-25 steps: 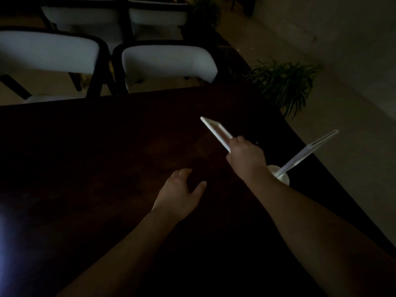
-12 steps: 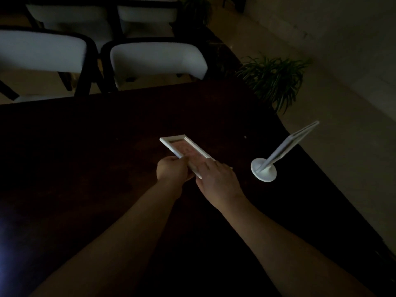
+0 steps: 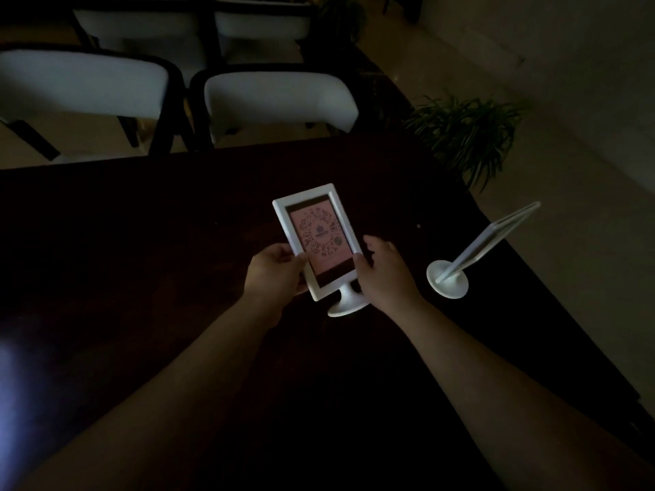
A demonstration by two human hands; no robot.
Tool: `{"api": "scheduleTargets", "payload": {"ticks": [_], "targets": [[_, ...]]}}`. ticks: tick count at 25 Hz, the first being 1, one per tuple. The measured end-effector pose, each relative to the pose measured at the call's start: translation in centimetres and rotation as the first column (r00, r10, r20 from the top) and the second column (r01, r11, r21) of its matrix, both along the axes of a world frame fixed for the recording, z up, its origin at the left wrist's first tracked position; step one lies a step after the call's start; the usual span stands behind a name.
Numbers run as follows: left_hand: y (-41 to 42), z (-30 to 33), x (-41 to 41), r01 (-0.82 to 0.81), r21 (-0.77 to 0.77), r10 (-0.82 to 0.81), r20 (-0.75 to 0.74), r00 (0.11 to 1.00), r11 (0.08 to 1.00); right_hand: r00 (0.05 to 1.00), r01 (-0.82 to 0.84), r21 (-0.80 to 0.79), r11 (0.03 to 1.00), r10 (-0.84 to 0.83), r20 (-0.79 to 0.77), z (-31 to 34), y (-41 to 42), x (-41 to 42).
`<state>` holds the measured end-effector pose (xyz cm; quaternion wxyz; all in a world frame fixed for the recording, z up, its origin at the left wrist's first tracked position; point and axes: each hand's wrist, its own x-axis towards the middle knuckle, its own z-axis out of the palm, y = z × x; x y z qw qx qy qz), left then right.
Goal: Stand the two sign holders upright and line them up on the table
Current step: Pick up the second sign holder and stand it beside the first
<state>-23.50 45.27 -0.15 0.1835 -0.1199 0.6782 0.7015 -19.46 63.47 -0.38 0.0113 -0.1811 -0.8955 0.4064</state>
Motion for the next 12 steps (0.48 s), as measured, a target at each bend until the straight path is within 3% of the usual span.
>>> {"api": "scheduleTargets", "payload": {"ticks": [2, 4, 12], "targets": [[-0.9, 0.5, 0.4, 0.048, -0.018, -0.049, -0.075, 0.996, 0.999, 1.0, -0.006, -0.157, 0.988, 0.009, 0.017, 0.0, 0.0, 0.0], [-1.5, 0.7, 1.0, 0.1, -0.065, -0.109, -0.156, 0.982, 0.993, 1.0, -0.024, -0.214, 0.976, 0.025, 0.003, 0.1, -0.1, 0.5], [-3.3, 0.0, 4.9, 0.192, -0.163, -0.237, -0.34, 0.91, 0.968, 0.995, 0.023, -0.153, 0.988, -0.038, -0.094, -0.2, -0.3, 4.4]]}}
